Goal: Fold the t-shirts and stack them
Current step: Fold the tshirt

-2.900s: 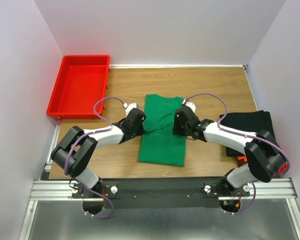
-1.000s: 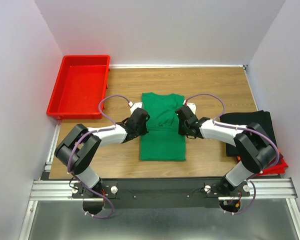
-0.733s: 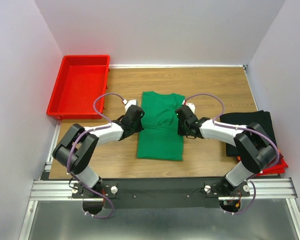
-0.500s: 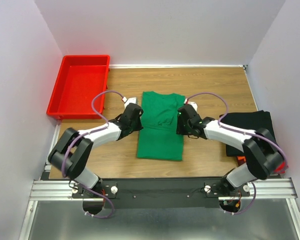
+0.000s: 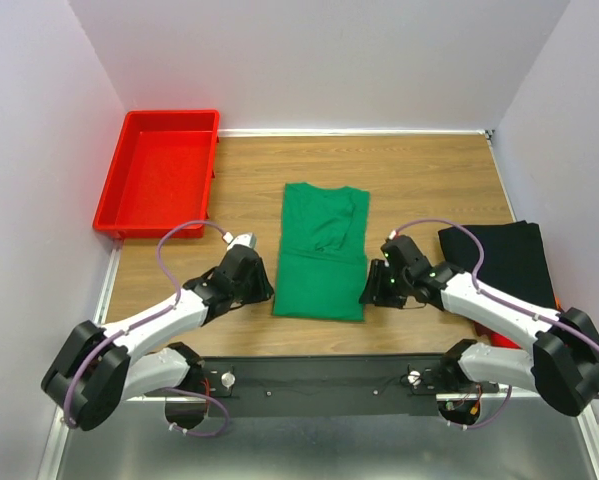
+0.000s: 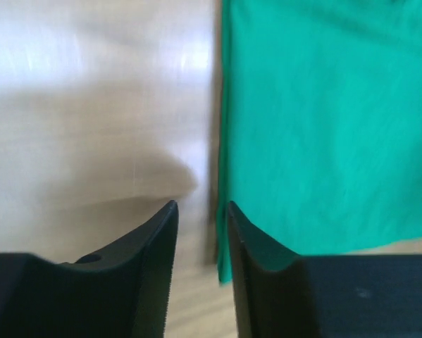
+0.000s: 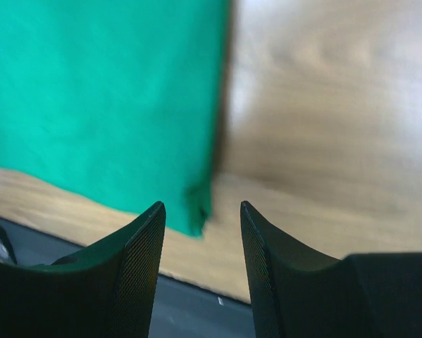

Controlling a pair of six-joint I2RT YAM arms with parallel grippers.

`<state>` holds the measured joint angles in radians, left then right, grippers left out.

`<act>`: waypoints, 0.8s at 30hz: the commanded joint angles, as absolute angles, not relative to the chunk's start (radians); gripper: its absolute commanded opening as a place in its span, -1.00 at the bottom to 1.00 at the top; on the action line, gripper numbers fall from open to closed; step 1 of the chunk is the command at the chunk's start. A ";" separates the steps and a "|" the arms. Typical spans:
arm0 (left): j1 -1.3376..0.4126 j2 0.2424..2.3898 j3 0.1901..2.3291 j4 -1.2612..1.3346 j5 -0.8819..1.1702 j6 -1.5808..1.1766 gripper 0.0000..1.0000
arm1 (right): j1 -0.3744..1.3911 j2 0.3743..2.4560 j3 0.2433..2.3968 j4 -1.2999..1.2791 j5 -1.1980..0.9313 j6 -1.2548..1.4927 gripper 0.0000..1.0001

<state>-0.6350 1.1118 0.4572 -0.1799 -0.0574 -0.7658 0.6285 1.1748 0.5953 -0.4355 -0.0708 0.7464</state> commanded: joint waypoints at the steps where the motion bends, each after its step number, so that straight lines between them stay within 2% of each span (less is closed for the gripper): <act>1: -0.684 1.040 0.422 -0.210 -0.015 -0.860 -0.08 | 0.629 1.115 0.536 -0.485 -0.164 0.830 0.08; 9: -0.729 1.051 0.396 -0.163 -0.005 -0.877 -0.03 | 0.629 1.129 0.479 -0.427 -0.202 0.873 0.09; 24: -0.792 1.097 0.365 -0.164 -0.049 -0.986 -0.13 | 0.634 1.147 0.430 -0.344 -0.255 0.922 0.08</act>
